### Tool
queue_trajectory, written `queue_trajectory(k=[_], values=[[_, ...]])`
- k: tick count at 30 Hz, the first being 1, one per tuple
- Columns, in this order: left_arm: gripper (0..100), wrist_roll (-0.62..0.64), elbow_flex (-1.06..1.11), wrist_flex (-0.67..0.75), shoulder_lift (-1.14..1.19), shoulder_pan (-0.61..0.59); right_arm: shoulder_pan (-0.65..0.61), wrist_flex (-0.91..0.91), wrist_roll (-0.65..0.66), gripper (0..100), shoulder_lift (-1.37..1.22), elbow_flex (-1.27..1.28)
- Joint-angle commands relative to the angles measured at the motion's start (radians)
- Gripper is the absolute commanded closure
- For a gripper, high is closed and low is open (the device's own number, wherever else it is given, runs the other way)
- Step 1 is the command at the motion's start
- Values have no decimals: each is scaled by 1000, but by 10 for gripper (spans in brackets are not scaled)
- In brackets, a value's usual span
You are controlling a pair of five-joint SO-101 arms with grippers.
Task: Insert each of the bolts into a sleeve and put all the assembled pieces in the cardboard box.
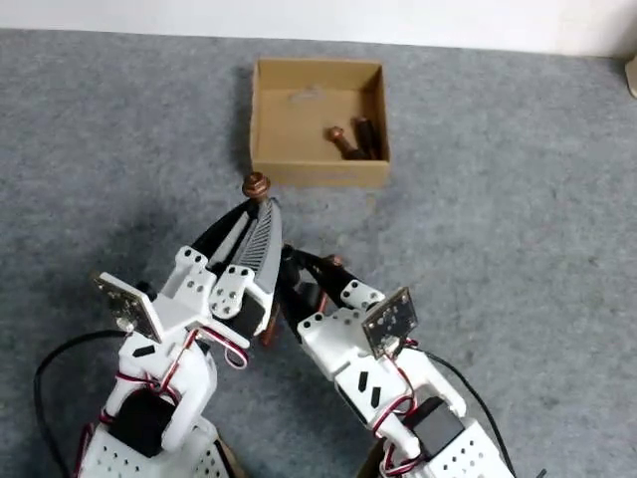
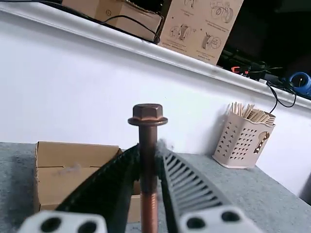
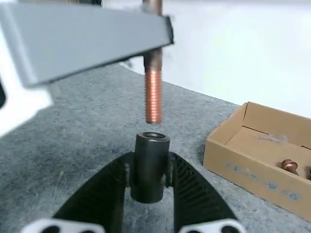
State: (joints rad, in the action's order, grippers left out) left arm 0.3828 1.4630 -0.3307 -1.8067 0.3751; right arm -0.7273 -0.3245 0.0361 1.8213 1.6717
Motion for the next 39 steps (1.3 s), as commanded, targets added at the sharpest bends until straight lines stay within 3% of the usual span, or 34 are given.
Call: queue_trajectory(k=[1, 8, 15, 24, 31, 39], values=[[994, -8, -7, 31, -10, -8, -4, -1, 11, 995, 12, 142], [994, -3, 44, 31, -10, -2, -4, 1, 11, 995, 13, 142], [994, -6, 87, 23, -12, 99, -4, 2, 12, 995, 13, 142], [994, 0, 58, 18, -10, 108, -2, 4, 12, 995, 13, 142], [994, 2, -24, -155, -10, 110, 56, 30, 12, 995, 13, 140], [994, 2, -10, -195, -15, 107, 56, 28, 12, 995, 4, 140]])
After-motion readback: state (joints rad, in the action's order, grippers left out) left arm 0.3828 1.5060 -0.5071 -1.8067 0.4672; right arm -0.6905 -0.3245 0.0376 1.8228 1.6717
